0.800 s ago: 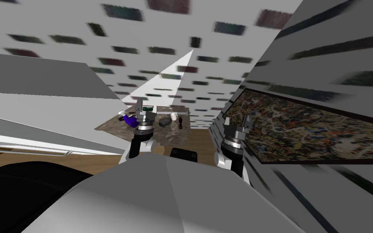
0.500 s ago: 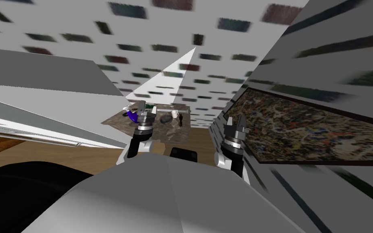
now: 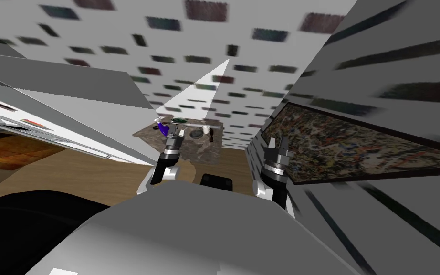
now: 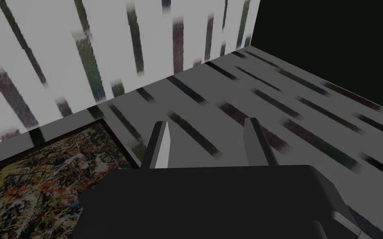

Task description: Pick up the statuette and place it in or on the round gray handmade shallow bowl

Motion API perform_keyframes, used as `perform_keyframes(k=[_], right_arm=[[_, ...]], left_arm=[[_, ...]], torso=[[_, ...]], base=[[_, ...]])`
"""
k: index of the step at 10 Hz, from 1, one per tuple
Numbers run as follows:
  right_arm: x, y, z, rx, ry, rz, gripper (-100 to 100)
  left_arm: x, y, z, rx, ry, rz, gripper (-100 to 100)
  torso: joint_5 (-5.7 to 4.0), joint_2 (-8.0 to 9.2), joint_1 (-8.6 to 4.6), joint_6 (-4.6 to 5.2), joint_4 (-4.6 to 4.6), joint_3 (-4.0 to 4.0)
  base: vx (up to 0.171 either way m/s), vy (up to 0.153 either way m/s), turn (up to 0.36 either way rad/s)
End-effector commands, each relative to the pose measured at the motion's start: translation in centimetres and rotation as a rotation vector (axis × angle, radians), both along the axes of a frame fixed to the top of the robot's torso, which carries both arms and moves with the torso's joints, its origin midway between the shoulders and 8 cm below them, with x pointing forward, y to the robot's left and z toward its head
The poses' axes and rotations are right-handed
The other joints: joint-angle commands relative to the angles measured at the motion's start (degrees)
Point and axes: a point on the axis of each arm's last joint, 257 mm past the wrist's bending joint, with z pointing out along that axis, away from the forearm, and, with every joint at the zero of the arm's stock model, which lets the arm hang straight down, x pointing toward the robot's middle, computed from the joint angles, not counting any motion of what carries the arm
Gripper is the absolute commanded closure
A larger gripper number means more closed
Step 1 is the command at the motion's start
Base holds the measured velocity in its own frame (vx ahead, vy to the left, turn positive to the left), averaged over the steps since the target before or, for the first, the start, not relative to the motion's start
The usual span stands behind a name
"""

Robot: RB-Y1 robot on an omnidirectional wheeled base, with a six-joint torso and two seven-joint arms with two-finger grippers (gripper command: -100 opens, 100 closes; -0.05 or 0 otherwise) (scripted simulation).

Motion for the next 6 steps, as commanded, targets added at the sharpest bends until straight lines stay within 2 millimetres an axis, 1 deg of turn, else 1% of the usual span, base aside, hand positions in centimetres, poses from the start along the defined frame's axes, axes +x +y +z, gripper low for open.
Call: perform_keyframes(k=[1,2,4,6], right_arm=[[0.0,0.0,0.0,0.0,0.0,0.0,0],[0.0,0.0,0.0,0.0,0.0,0.0,0],[0.0,0.0,0.0,0.0,0.0,0.0,0],[0.0,0.0,0.0,0.0,0.0,0.0,0]], left_arm=[[0.8,0.7,-1.7,0.042,0.057,0.035,-100],[1.2,1.1,-2.8,0.065,0.088,0.05,-100],[2.0,1.8,-5.0,0.119,0.155,0.077,-100],[2.7,2.4,-7.5,0.186,0.227,0.099,-100]], torso=[[0.0,0.0,0.0,0.0,0.0,0.0],[0.0,-0.04,0.02,0.01,0.0,-0.01],[0.05,-0.41,0.29,0.02,-0.08,-0.23],[0.07,-0.5,0.36,0.02,-0.1,-0.28]], base=[[-0.193,-0.183,0.039],[-0.109,-0.146,0.011],[-0.09,-0.105,-0.011],[-0.074,-0.097,-0.038]])
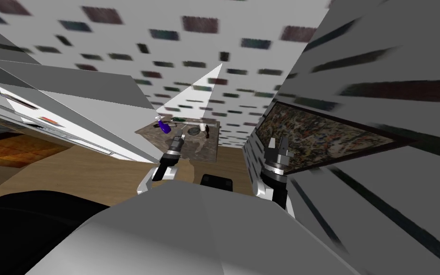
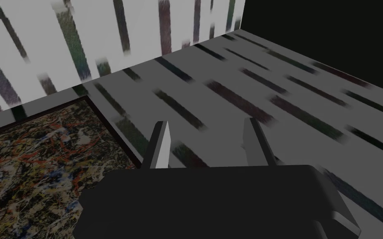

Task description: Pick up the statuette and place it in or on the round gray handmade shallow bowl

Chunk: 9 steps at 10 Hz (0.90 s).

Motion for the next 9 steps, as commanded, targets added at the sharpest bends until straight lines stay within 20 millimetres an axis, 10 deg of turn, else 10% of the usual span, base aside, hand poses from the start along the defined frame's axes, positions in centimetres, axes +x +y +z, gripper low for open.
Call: perform_keyframes(k=[1,9], right_arm=[[0.0,0.0,0.0,0.0,0.0,0.0,0],[0.0,0.0,0.0,0.0,0.0,0.0,0]], left_arm=[[0.7,0.6,-2.2,0.058,0.065,0.018,-100],[2.4,4.4,-11.8,0.405,0.361,0.058,-100]], torso=[[0.0,0.0,0.0,0.0,0.0,0.0],[0.04,-0.39,0.21,0.0,-0.08,-0.22]], base=[[-0.068,-0.092,-0.048],[-0.001,-0.072,-0.094]])
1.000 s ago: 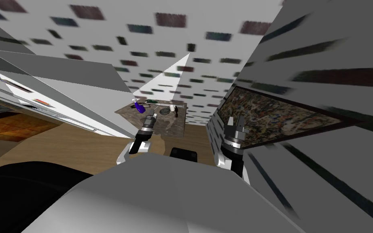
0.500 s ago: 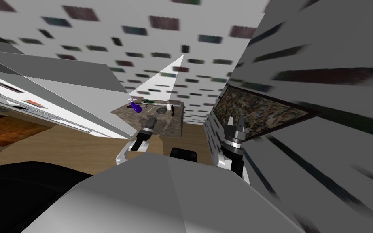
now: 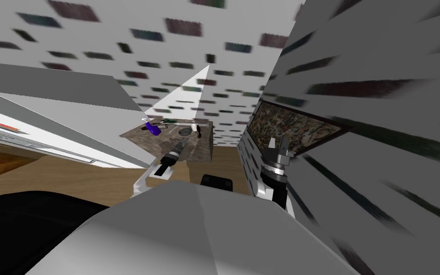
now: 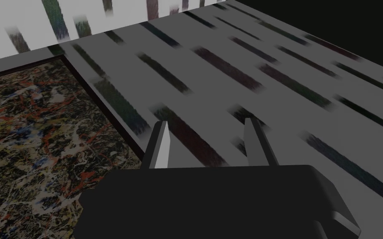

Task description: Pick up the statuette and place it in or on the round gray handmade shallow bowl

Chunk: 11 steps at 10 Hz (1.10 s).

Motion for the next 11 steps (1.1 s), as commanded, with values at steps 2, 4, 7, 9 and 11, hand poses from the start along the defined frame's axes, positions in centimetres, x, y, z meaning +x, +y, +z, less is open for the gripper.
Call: perform_keyframes(k=[2,4,7,9,11], right_arm=[[0.0,0.0,0.0,0.0,0.0,0.0,0],[0.0,0.0,0.0,0.0,0.0,0.0,0],[0.0,0.0,0.0,0.0,0.0,0.0,0],[0.0,0.0,0.0,0.0,0.0,0.0,0],[0.0,0.0,0.0,0.0,0.0,0.0,0]], left_arm=[[0.2,1.4,-2.5,0.118,0.086,0.001,-100],[0.3,2.5,-4.0,0.201,0.14,-0.003,-100],[0.4,3.9,-5.7,0.308,0.204,-0.011,-100],[0.5,4.9,-6.6,0.384,0.244,-0.016,-100],[0.8,5.5,-6.9,0.424,0.26,-0.015,-100]], torso=[[0.01,-0.06,0.04,-0.01,-0.01,-0.03],[0.03,-0.15,0.12,-0.01,-0.04,-0.09],[0.04,-0.31,0.19,-0.02,-0.07,-0.18],[0.05,-0.41,0.23,-0.01,-0.09,-0.24],[0.09,-0.61,0.42,-0.02,-0.14,-0.36]], base=[[0.077,-0.022,-0.125],[0.097,-0.007,-0.143],[0.136,0.012,-0.134],[0.179,0.041,-0.156],[0.215,0.099,-0.142]])
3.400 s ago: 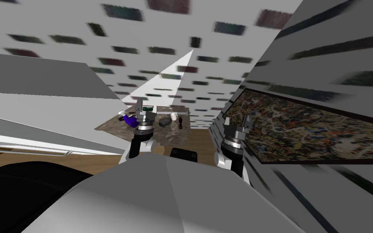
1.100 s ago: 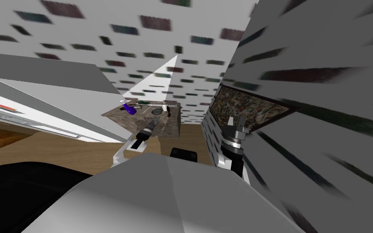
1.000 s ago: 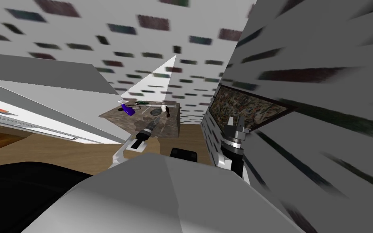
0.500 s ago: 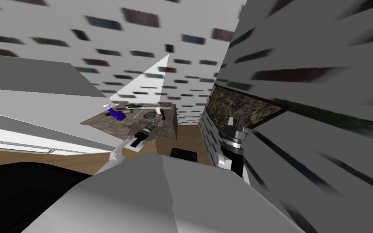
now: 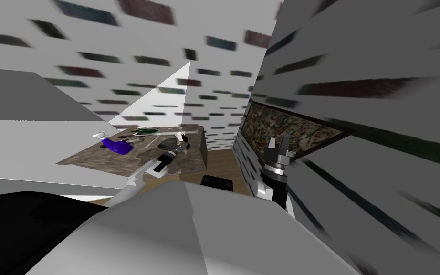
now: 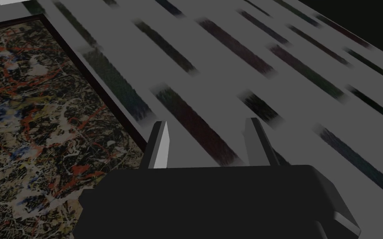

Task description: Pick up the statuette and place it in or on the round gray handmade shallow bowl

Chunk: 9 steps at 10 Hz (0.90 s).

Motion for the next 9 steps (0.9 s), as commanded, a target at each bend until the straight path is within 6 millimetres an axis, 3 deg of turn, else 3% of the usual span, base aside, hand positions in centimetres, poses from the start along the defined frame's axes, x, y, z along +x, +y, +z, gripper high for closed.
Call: perform_keyframes(k=[1,2,3,4,8,9], right_arm=[[0.0,0.0,0.0,0.0,0.0,0.0,0],[0.0,0.0,0.0,0.0,0.0,0.0,0],[0.0,0.01,0.01,0.0,0.0,0.0,0],[0.0,0.01,0.01,0.0,0.0,0.0,0],[0.01,0.01,0.01,0.0,0.0,0.0,0],[0.01,0.01,0.01,0.0,0.0,0.0,0]], left_arm=[[0.0,0.0,0.0,0.0,0.0,0.0,-100],[0.04,0.06,0.01,0.003,0.001,0.001,0],[0.04,0.05,0.01,0.003,0.001,0.0,-100],[0.04,0.06,0.02,0.003,0.001,0.0,100],[0.05,0.06,0.02,0.003,0.0,0.0,100],[0.05,0.06,0.02,0.003,0.0,0.0,0]], torso=[[0.0,0.0,0.0,0.0,0.0,0.0],[-0.02,0.34,-0.19,-0.04,0.05,0.17],[-0.07,0.63,-0.36,-0.04,0.13,0.35],[-0.08,0.76,-0.42,-0.04,0.16,0.43],[-0.1,0.86,-0.46,-0.04,0.18,0.49],[-0.1,0.86,-0.46,-0.04,0.18,0.49]], base=[[0.097,0.058,-0.036],[0.018,0.011,0.003],[0.009,0.005,-0.002],[0.0,0.0,0.0],[0.0,0.0,0.0],[0.0,0.0,0.0]])
